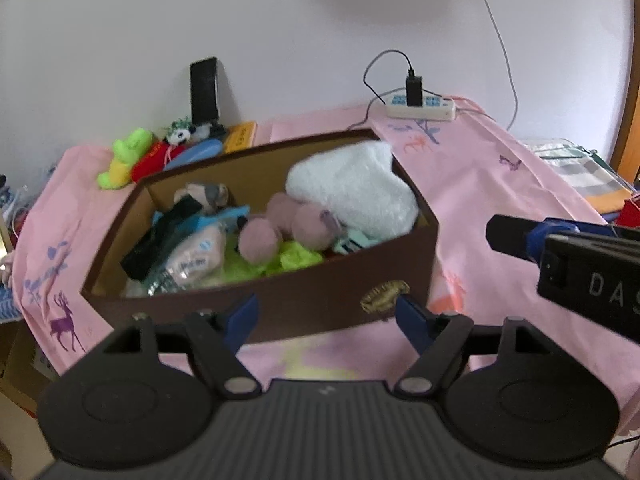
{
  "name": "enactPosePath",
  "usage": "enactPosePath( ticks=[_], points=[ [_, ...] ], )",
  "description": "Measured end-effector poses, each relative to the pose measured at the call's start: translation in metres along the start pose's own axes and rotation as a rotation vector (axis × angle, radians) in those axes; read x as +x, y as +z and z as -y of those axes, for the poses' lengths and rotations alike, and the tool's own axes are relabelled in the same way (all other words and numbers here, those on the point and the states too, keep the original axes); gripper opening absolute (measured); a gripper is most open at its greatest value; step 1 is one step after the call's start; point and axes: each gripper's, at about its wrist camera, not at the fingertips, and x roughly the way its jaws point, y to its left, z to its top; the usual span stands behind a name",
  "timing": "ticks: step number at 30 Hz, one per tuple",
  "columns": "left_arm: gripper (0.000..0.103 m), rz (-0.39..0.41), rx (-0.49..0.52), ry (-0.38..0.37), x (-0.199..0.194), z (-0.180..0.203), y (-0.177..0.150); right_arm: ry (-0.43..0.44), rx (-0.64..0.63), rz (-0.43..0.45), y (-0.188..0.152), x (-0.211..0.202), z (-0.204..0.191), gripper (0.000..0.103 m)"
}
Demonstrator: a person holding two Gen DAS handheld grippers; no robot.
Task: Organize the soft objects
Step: 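Withdraw the right gripper from the box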
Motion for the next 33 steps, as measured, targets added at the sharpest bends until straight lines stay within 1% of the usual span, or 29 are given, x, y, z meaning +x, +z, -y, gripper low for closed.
enactPosePath(
  ticks=[3, 6, 9, 13, 16, 18, 21, 27, 33],
  points=[
    [0.079, -0.020, 0.000, 0.006, 0.002, 0.006, -0.004, -0.032, -0.017, -0.010, -0.004, -0.005, 0.001, 0.022],
    [0.079, -0.047, -0.015, -0.018, 0.005, 0.010, -0.007, -0.067, -0.021, -0.022, -0.006, -0.006, 0.005, 0.022],
    [0.080, -0.062, -0.026, -0.027, 0.007, 0.014, -0.008, -0.103, -0.009, -0.037, -0.008, -0.006, 0.012, 0.022],
    [0.081, -0.091, -0.055, -0.031, 0.011, 0.025, -0.011, -0.198, 0.001, -0.055, -0.010, -0.003, 0.023, 0.023],
    [0.081, -0.130, -0.045, -0.064, 0.016, 0.038, -0.014, -0.271, 0.017, -0.076, -0.012, 0.001, 0.035, 0.023],
    [0.081, -0.148, -0.038, -0.099, 0.019, 0.048, -0.017, -0.300, 0.038, -0.087, -0.014, 0.001, 0.046, 0.023],
    [0.081, -0.161, -0.020, -0.120, 0.021, 0.062, -0.019, -0.337, 0.037, -0.117, -0.018, 0.003, 0.058, 0.023],
    [0.081, -0.171, 0.008, -0.130, 0.025, 0.082, -0.020, -0.367, 0.057, -0.150, -0.022, 0.004, 0.077, 0.023],
    [0.081, -0.196, 0.032, -0.133, 0.028, 0.095, -0.024, -0.372, 0.063, -0.169, -0.025, 0.006, 0.084, 0.023]
  ],
)
